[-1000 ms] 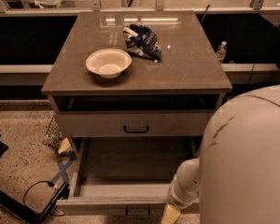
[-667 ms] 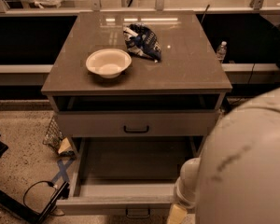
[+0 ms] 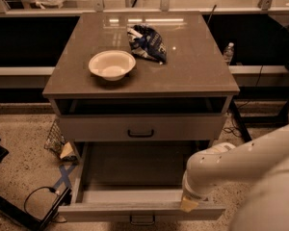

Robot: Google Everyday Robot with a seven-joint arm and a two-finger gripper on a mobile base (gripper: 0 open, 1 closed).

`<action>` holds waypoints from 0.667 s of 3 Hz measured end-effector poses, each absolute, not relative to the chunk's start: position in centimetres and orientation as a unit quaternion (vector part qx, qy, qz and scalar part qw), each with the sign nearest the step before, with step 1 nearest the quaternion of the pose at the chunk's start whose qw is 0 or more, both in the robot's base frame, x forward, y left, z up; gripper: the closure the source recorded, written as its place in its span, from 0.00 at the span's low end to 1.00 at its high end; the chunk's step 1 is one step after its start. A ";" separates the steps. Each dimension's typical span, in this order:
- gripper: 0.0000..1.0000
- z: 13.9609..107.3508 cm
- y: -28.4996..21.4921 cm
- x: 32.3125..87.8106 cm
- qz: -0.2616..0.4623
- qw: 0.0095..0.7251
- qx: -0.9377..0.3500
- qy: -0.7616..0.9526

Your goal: Open middle drawer

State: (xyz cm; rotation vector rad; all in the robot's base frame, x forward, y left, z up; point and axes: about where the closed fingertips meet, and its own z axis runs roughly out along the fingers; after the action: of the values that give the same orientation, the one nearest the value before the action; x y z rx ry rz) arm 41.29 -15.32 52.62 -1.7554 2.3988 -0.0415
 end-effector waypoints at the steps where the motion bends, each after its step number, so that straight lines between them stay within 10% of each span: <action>1: 0.60 54.1 -15.5 43.6 -0.027 0.103 -0.608 0.787; 2: 0.92 54.4 -15.8 43.7 -0.030 0.108 -0.619 0.777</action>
Offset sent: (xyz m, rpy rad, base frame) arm 0.0214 -0.0008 0.0143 -0.0044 -0.0452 0.0461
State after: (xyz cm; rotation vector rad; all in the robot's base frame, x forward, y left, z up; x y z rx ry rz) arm 43.75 -15.76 54.36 -1.8225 2.2876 -0.0879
